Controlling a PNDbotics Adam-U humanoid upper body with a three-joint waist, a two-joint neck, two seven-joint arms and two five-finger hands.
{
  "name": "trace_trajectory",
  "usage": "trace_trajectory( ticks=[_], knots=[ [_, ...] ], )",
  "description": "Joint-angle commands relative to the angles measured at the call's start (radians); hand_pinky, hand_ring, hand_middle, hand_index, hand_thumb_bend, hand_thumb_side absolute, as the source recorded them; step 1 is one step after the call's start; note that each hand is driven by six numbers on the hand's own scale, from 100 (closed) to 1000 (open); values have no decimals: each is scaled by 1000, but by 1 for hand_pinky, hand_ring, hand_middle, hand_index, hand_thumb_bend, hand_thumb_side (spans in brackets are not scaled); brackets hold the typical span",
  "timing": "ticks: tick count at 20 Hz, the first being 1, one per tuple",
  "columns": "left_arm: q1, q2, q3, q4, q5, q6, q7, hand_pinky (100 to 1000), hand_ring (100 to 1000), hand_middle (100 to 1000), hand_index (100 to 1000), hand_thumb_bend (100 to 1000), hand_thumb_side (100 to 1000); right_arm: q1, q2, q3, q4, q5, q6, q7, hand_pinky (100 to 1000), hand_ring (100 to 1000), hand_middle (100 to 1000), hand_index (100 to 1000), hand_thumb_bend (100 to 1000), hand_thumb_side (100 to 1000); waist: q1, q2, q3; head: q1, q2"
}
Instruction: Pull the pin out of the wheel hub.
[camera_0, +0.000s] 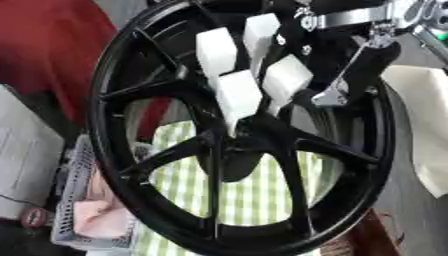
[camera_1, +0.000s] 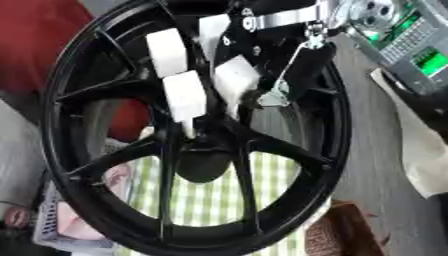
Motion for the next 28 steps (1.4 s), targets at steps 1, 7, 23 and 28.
trace_trajectory(
  ticks=[1,7,23,28],
  knots=[
    [-10,34,17,-12,1,-3,5,871,752,689,837,362,738,-25,-32,-32,-41,-31,11,8,100,100,336,539,100,100,8,-23,-4,1,8],
    [-7,39,18,-12,0,-3,7,871,753,690,837,362,739,-52,-47,-62,-91,-66,46,13,100,100,308,510,138,100,8,-31,-14,6,12],
    [24,72,32,-11,-1,-13,17,870,752,688,836,362,735,87,-263,-340,-182,-275,105,-193,100,100,305,519,100,100,13,-37,-47,43,6],
    [43,87,44,-10,3,-21,27,870,751,688,836,362,735,315,-379,-531,-138,-280,77,-371,100,100,312,525,100,100,22,-27,-57,57,-3]
  ],
)
